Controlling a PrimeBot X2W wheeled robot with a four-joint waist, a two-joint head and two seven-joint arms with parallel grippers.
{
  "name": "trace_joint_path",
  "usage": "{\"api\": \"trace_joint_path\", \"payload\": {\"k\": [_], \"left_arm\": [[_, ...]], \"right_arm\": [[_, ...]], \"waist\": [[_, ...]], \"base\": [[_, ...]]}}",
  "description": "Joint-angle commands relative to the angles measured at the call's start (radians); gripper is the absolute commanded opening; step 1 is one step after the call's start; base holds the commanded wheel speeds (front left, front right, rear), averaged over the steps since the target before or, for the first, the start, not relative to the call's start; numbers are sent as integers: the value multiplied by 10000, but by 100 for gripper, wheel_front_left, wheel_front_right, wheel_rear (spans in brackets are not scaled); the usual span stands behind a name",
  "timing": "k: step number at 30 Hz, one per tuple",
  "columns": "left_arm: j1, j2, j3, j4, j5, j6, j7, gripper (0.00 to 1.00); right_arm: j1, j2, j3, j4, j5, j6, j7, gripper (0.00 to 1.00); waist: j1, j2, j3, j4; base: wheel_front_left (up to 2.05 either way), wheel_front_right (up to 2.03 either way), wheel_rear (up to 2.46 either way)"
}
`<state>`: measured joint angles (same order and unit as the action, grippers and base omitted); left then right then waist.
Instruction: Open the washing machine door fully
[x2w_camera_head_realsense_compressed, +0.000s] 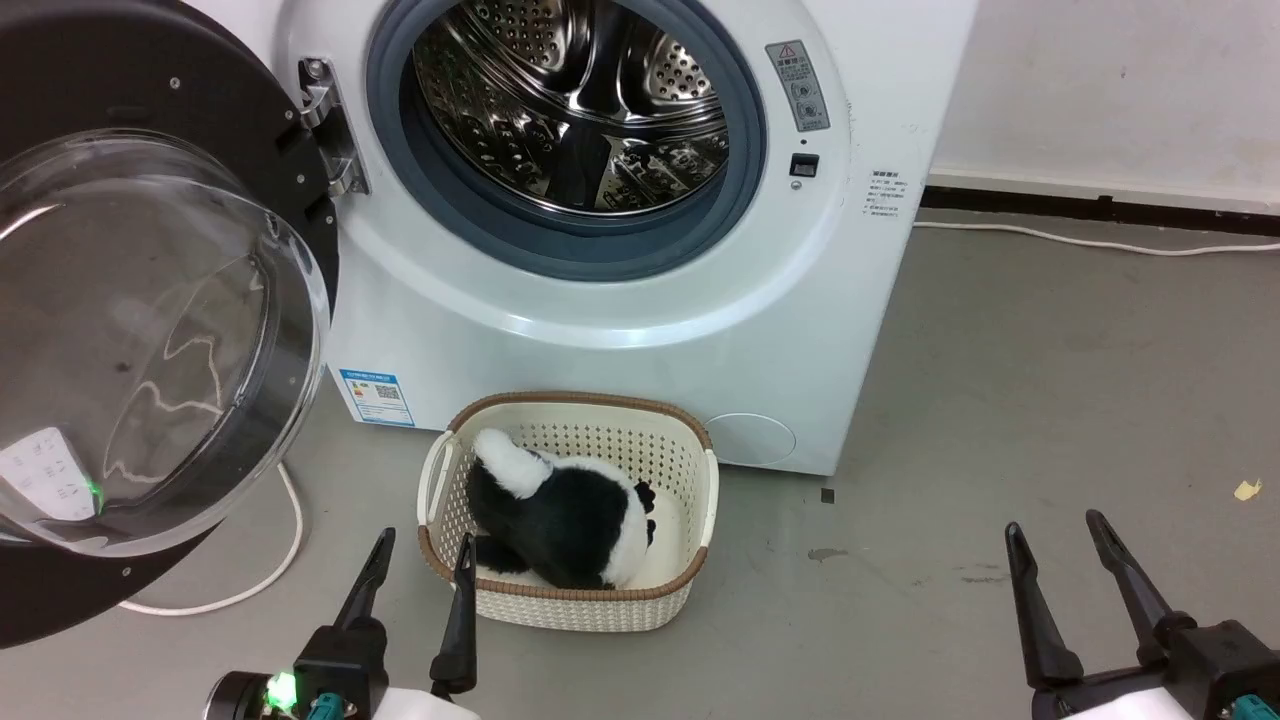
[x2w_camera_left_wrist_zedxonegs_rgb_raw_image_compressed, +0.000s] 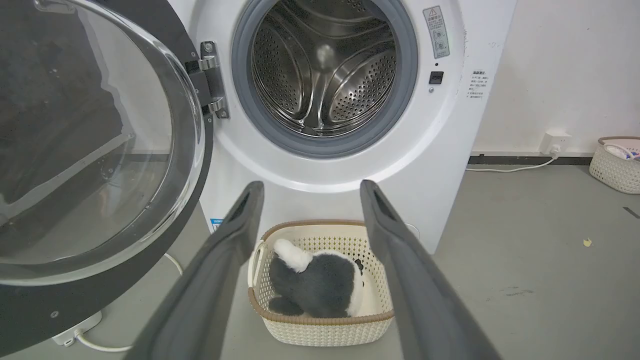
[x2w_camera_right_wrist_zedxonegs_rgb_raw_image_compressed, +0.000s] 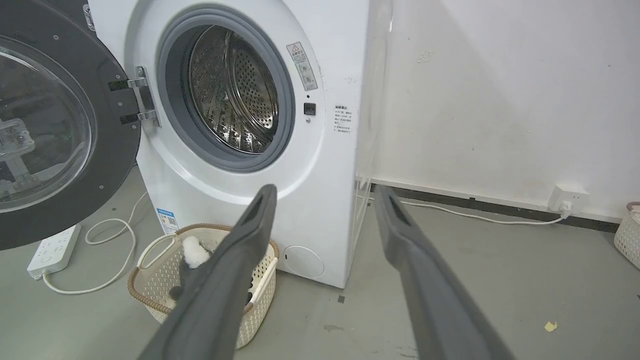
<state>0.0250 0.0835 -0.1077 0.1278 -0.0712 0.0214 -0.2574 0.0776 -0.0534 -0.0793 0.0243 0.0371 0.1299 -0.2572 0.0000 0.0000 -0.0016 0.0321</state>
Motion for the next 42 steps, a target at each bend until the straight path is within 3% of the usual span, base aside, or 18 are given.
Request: {"api": "trace_joint_path", "payload": {"k": [1, 5, 6, 42], "left_arm": [[-6, 29, 37, 36, 114, 67, -43, 100], [-111, 34, 83, 19, 62, 41, -43, 100], [-46, 4, 61, -13, 42, 19, 0, 0], [-104, -94, 323, -358, 211, -44, 706, 0]], "right_arm": [[103, 31, 28, 41, 110, 8, -45, 100], [74, 31, 55, 95, 149, 8, -45, 100], [-1, 0, 40, 61, 98, 0, 0, 0], [-216, 7, 239, -19, -32, 2, 702, 0]], "waist": [[0, 0, 9, -13], [0, 0, 24, -14], [0, 0, 26, -15], [0, 0, 26, -100]], "base": [[0, 0, 0], [0, 0, 0], [0, 0, 0], [0, 0, 0]]}}
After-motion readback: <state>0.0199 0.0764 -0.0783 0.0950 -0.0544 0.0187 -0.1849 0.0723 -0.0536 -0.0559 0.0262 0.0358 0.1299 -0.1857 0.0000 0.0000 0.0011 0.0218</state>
